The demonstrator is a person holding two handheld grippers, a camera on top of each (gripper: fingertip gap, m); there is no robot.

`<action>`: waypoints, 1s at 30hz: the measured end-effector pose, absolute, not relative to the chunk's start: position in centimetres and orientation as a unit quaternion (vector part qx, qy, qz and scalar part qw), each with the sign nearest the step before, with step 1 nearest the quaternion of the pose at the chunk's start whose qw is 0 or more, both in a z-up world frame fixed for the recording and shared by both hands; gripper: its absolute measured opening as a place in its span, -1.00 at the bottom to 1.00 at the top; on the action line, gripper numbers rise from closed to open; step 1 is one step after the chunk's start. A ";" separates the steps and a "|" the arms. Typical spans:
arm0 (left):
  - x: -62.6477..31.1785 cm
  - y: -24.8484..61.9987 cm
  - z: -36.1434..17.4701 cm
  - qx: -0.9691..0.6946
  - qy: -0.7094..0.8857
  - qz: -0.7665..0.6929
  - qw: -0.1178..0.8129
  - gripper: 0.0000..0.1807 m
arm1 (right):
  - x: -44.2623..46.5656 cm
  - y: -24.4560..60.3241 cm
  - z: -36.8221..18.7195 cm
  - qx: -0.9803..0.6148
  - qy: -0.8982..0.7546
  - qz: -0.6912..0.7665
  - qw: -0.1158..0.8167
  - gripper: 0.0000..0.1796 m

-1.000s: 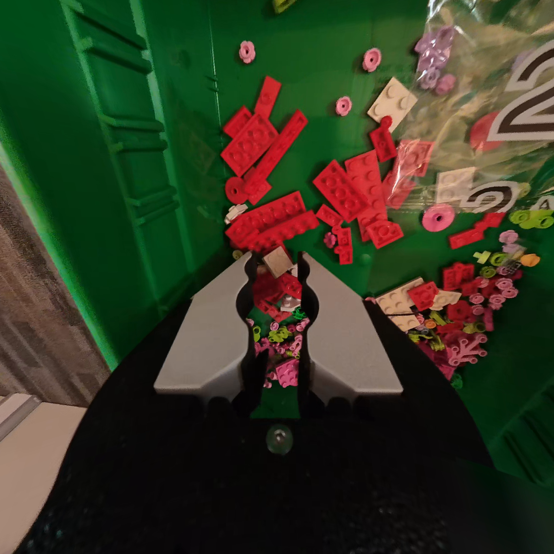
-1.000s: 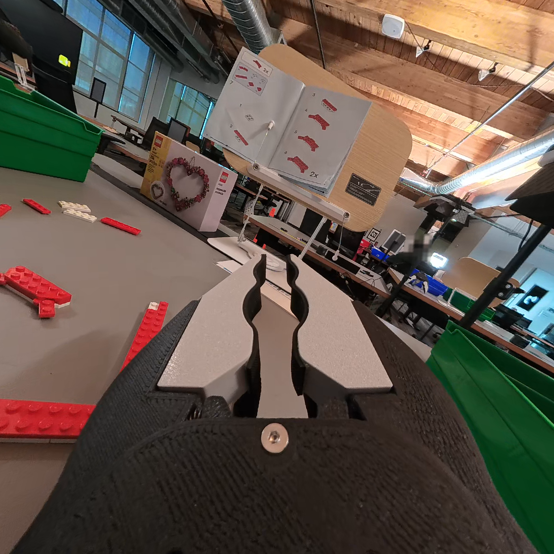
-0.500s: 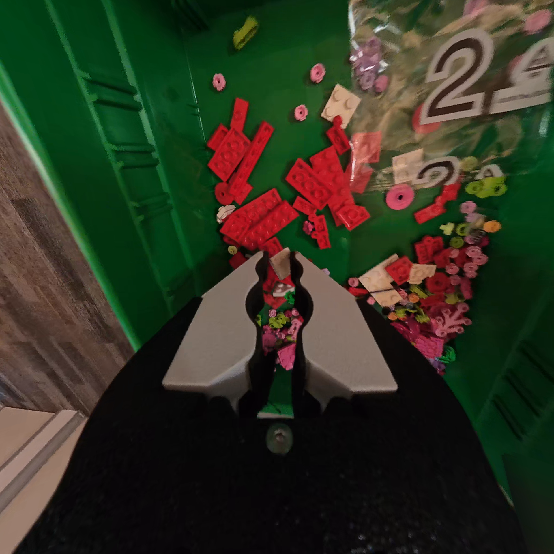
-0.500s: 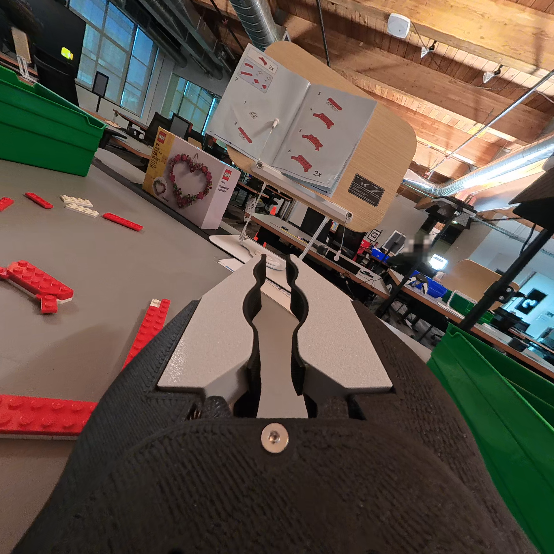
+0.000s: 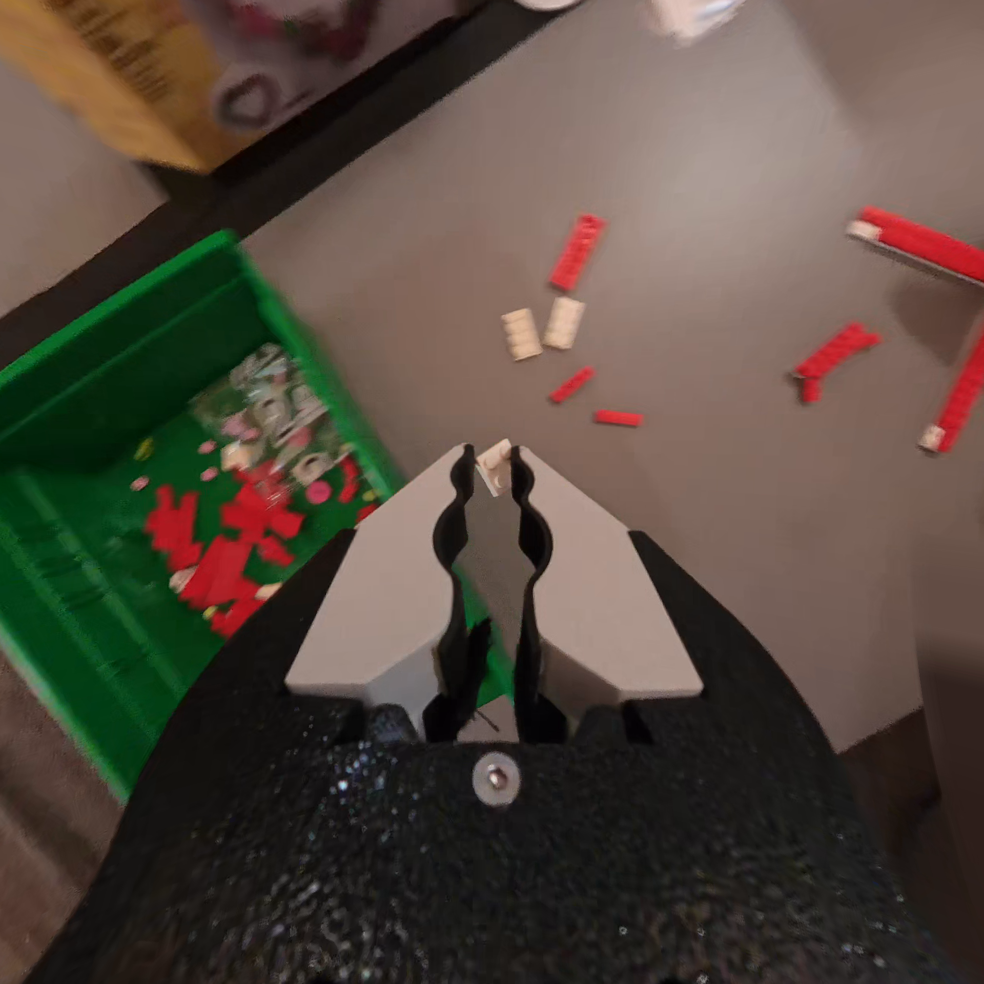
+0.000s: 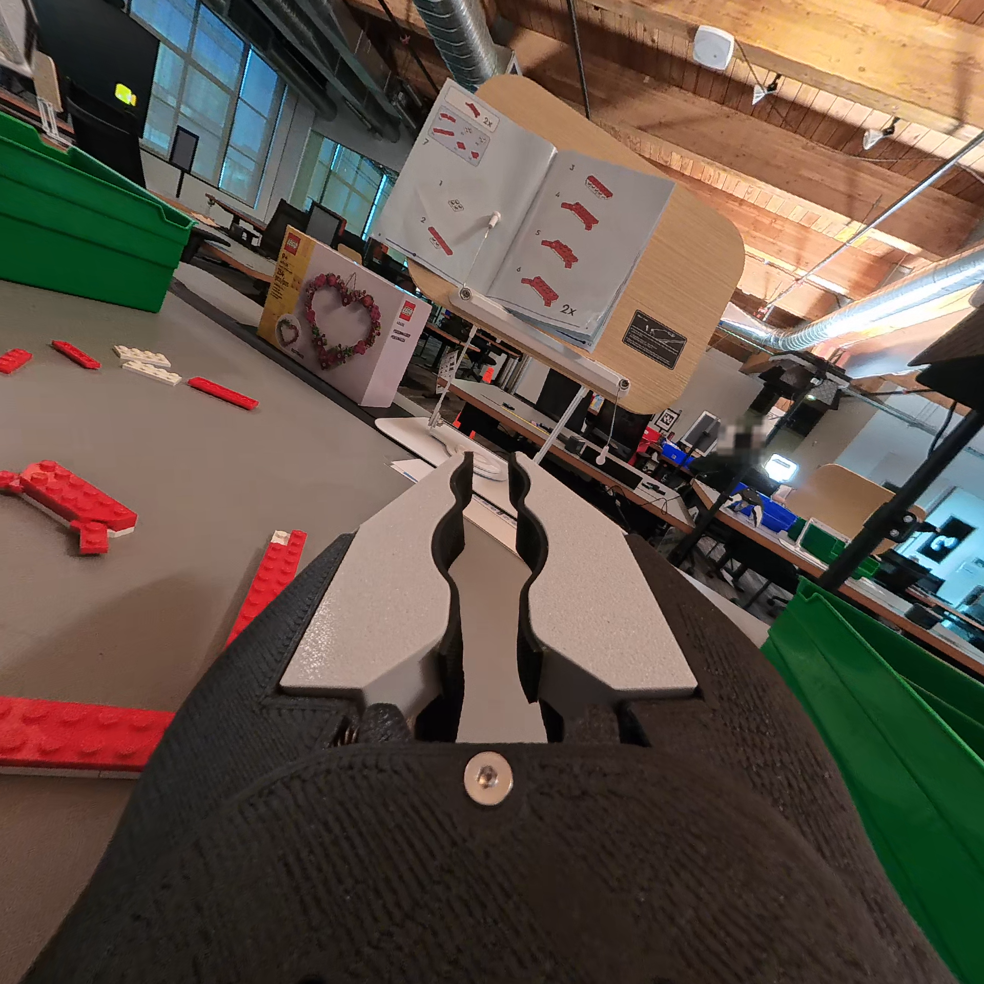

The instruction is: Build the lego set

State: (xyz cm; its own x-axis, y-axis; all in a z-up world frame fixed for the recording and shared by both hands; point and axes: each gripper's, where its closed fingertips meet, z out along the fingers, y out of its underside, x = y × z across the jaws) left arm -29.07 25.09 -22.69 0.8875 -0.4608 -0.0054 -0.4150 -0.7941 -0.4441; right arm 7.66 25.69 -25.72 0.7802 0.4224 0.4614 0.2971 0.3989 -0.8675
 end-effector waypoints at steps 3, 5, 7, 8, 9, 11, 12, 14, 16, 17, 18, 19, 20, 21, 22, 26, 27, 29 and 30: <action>-23.2 23.1 -23.7 -0.926 0.295 -0.086 0.218 -0.87 | 7.6 25.6 -25.7 -0.546 -0.330 0.043 0.769 -0.88; -19.9 21.6 -25.1 -0.915 0.330 -0.102 0.207 -0.87 | 7.5 25.6 -25.8 -0.546 -0.332 0.043 0.768 -0.88; -17.4 20.1 -27.2 -0.908 0.358 -0.111 0.189 -0.87 | 7.4 25.5 -25.8 -0.545 -0.335 0.045 0.767 -0.88; -16.4 19.3 -28.3 -0.904 0.369 -0.117 0.179 -0.87 | 7.4 25.5 -25.8 -0.545 -0.337 0.045 0.767 -0.88; -15.5 18.6 -29.3 -0.902 0.377 -0.124 0.168 -0.87 | 7.3 25.5 -25.8 -0.544 -0.338 0.046 0.767 -0.88; -14.5 17.6 -31.2 -0.901 0.383 -0.130 0.155 -0.87 | 7.3 25.4 -25.8 -0.543 -0.339 0.050 0.766 -0.88; -14.2 17.4 -31.9 -0.902 0.381 -0.133 0.152 -0.87 | 7.2 25.4 -25.8 -0.543 -0.339 0.051 0.766 -0.88; -13.8 16.8 -33.1 -0.906 0.368 -0.152 0.145 -0.87 | 7.2 25.4 -25.8 -0.543 -0.340 0.053 0.766 -0.88; -13.7 16.3 -34.2 -0.909 0.356 -0.164 0.141 -0.87 | 7.2 25.4 -25.8 -0.543 -0.341 0.054 0.766 -0.88; -13.8 16.2 -34.6 -0.911 0.352 -0.164 0.140 -0.87 | 7.2 25.4 -25.8 -0.543 -0.341 0.054 0.766 -0.88; -13.9 15.9 -35.0 -0.912 0.348 -0.166 0.138 -0.87 | 7.1 25.3 -25.8 -0.542 -0.342 0.055 0.766 -0.88; -13.9 15.8 -35.3 -0.913 0.345 -0.169 0.137 -0.87 | 7.1 25.3 -25.8 -0.542 -0.342 0.056 0.765 -0.88; -14.0 15.6 -35.6 -0.914 0.341 -0.171 0.137 -0.87 | 7.1 25.3 -25.8 -0.542 -0.344 0.056 0.765 -0.88; -14.0 15.5 -35.8 -0.915 0.338 -0.172 0.136 -0.87 | 7.0 25.3 -25.9 -0.542 -0.345 0.056 0.765 -0.88; -14.1 15.4 -36.0 -0.916 0.337 -0.172 0.135 -0.87 | 7.0 25.3 -25.9 -0.541 -0.346 0.056 0.764 -0.88; -14.6 15.0 -36.8 -0.919 0.334 -0.166 0.129 -0.87 | 6.8 25.3 -26.0 -0.541 -0.350 0.053 0.763 -0.88; -14.6 15.0 -36.9 -0.920 0.331 -0.166 0.129 -0.87 | 6.8 25.3 -26.0 -0.541 -0.351 0.053 0.763 -0.88; -14.8 15.0 -37.0 -0.922 0.325 -0.167 0.130 -0.87 | 6.8 25.3 -26.0 -0.541 -0.352 0.053 0.762 -0.88; -14.9 15.0 -37.0 -0.922 0.324 -0.167 0.129 -0.87 | 6.8 25.2 -26.0 -0.541 -0.353 0.052 0.762 -0.88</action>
State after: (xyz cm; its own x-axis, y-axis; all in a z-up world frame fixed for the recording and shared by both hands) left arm -14.86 15.00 -37.03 0.7351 -0.6400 0.2237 -0.5539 -0.7572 -0.3464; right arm 6.76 25.25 -26.02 0.7453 0.4617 0.4811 0.3020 0.4094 -0.8609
